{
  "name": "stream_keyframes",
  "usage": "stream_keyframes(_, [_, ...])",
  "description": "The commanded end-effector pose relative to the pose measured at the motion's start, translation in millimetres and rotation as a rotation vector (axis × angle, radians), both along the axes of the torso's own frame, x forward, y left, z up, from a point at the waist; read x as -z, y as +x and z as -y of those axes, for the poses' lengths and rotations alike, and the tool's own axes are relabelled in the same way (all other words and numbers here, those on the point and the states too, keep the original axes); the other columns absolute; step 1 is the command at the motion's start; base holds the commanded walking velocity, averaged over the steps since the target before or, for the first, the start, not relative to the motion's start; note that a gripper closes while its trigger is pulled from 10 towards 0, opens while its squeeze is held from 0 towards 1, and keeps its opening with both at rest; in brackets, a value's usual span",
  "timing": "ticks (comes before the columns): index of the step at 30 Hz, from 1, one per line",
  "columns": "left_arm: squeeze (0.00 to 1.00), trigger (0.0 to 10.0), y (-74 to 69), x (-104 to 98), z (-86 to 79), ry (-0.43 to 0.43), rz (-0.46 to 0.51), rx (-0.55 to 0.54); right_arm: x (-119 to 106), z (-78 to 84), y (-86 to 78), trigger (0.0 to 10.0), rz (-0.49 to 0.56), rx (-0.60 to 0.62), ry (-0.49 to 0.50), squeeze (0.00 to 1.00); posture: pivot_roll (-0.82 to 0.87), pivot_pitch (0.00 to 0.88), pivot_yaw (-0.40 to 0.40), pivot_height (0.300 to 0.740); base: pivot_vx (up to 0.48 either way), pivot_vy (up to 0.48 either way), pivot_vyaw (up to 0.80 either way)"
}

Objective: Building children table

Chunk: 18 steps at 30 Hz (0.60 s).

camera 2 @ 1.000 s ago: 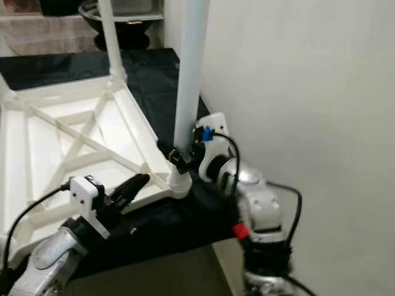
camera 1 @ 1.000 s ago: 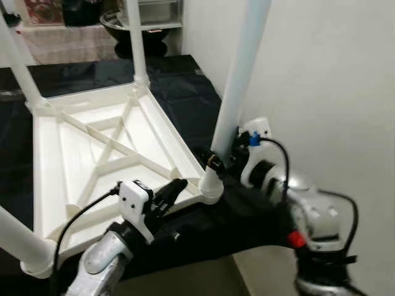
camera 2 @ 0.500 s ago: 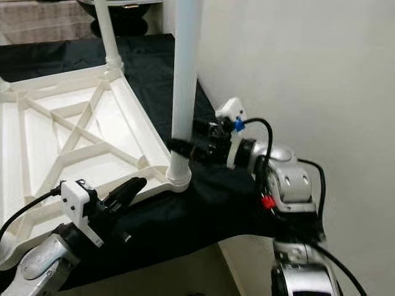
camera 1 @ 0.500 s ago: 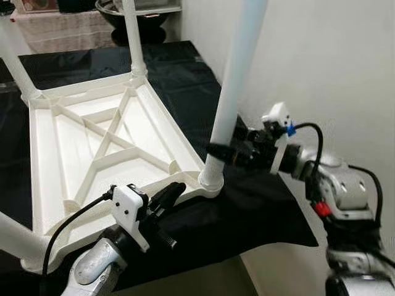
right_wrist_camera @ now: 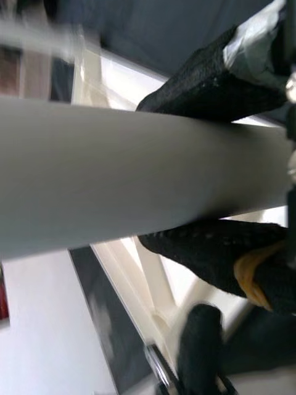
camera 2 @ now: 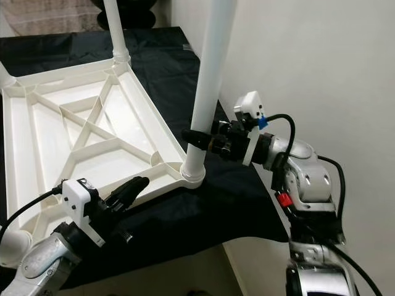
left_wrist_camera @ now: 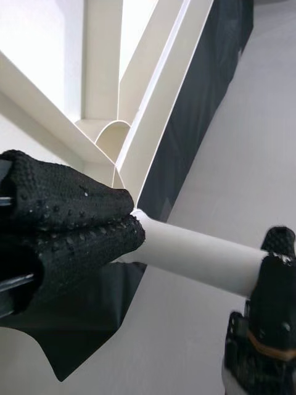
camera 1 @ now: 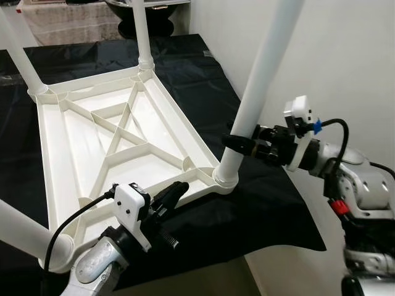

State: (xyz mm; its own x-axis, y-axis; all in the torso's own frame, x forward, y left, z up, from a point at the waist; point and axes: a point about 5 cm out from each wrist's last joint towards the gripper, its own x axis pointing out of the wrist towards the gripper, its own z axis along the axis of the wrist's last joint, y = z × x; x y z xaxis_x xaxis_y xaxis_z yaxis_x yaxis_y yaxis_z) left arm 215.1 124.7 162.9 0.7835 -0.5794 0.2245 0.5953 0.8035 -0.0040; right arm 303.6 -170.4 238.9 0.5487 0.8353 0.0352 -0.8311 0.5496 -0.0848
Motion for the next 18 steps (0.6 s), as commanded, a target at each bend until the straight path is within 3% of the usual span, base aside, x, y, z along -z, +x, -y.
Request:
stream_keyframes(1, [0.0,10.0,-0.3,5,1.2,0.003,-0.017,0.003,32,3.6,0.8,0.0,-0.151,0.16,-0.065,0.0,-0.06,0.152,-0.103,0.74,0.0,0.0,0.0])
stream_keyframes(2, [0.0,10.0,-0.3,5,1.2,0.003,-0.017,0.003,32,3.6,0.8,0.0,-0.151,0.16,-0.065,0.0,-0.06,0.152,-0.103,0.74,0.0,0.0,0.0])
stream_keyframes(3, [0.0,10.0,4.4,7,1.6,0.002,-0.016,0.0,60,-4.3,-2.5,0.0,-0.222,0.729,-0.167,0.0,-0.07,0.122,-0.112,0.74,0.0,0.0,0.0])
stream_keyframes(4, [0.0,10.0,6.3,7,2.0,0.002,-0.016,-0.001,66,-15.0,-11.5,0.0,-0.25,0.815,-0.163,0.0,-0.07,0.122,-0.112,0.74,0.0,0.0,0.0])
stream_keyframes(5, [0.0,10.0,6.3,7,2.0,0.002,-0.016,-0.001,66,-15.0,-11.5,0.0,-0.25,0.815,-0.163,0.0,-0.07,0.122,-0.112,0.74,0.0,0.0,0.0])
stream_keyframes(7, [0.0,10.0,9.0,9,2.7,0.002,-0.013,-0.003,75,-48.9,-17.1,0.0,-0.299,0.793,-0.085,0.0,-0.09,0.108,-0.105,0.74,0.0,0.0,0.0])
stream_keyframes(8, [0.0,10.0,9.0,9,2.7,0.002,-0.013,-0.003,75,-48.9,-17.1,0.0,-0.299,0.793,-0.085,0.0,-0.09,0.108,-0.105,0.74,0.0,0.0,0.0])
stream_keyframes(12, [0.0,10.0,12.4,11,4.8,0.001,-0.009,-0.007,65,-74.3,3.5,0.0,-0.239,0.742,-0.061,0.0,-0.06,0.078,-0.111,0.74,0.0,0.0,0.0])
stream_keyframes(15, [0.0,10.0,13.1,11,5.2,0.002,-0.008,-0.009,60,-79.9,8.4,0.0,-0.224,0.727,-0.055,0.0,-0.06,0.078,-0.112,0.74,0.0,0.0,0.0])
stream_keyframes(16, [0.0,10.0,13.6,11,5.3,0.001,-0.005,-0.014,53,-85.2,11.8,6.2,-0.222,0.711,-0.044,0.0,-0.06,0.075,-0.117,0.74,0.0,0.0,0.0])
stream_keyframes(18, [0.0,10.0,13.7,11,5.2,0.001,-0.003,-0.017,48,-88.0,12.7,6.2,-0.222,0.703,-0.038,0.0,-0.06,0.079,-0.116,0.74,0.0,0.0,0.0])
